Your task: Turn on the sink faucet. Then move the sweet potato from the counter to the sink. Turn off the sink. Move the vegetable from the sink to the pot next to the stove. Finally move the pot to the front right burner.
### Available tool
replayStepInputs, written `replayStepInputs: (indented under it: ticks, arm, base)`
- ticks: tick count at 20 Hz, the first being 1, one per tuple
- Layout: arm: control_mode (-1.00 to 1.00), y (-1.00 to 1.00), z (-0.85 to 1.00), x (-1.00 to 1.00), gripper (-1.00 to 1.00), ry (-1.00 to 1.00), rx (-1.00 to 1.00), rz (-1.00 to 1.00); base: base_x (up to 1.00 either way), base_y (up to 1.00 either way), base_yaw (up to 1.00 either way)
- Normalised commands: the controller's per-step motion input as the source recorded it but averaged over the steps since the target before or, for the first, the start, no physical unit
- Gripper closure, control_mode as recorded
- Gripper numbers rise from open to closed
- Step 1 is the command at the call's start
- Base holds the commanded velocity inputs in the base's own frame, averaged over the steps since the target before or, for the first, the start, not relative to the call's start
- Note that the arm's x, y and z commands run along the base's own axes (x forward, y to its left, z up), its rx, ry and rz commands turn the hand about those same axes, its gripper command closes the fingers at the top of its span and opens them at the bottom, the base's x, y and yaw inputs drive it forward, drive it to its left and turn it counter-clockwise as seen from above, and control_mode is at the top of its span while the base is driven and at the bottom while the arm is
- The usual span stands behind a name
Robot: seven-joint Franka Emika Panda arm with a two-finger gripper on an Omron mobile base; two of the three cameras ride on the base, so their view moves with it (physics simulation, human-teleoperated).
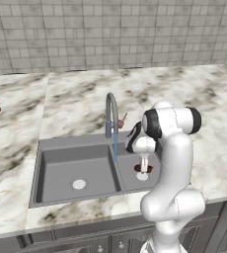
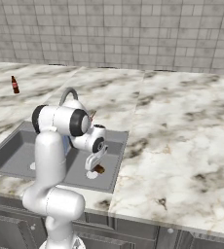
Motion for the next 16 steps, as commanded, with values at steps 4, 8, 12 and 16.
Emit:
replayStepInputs:
  ticks: [4, 8, 12, 16]
  arm:
    - [-1.00, 0.00, 0.13, -0.05, -1.00, -0.03, 0.04, 0.01]
    - [-1.00, 0.00, 0.33, -0.10, -1.00, -0.05, 0.04, 0.00]
    - [-1.00, -0.08, 0.64, -0.19, -1.00, -0.09, 0.05, 0.01]
    - [-1.00, -0.19, 0.77, -0.23, -1.00, -0.09, 0.10, 0.01]
  base:
    - [0.00, 0.00, 0.00]
    - [0.00, 0.00, 0.00]
    - [0.00, 0.00, 0.00]
    - [0.00, 0.00, 0.00]
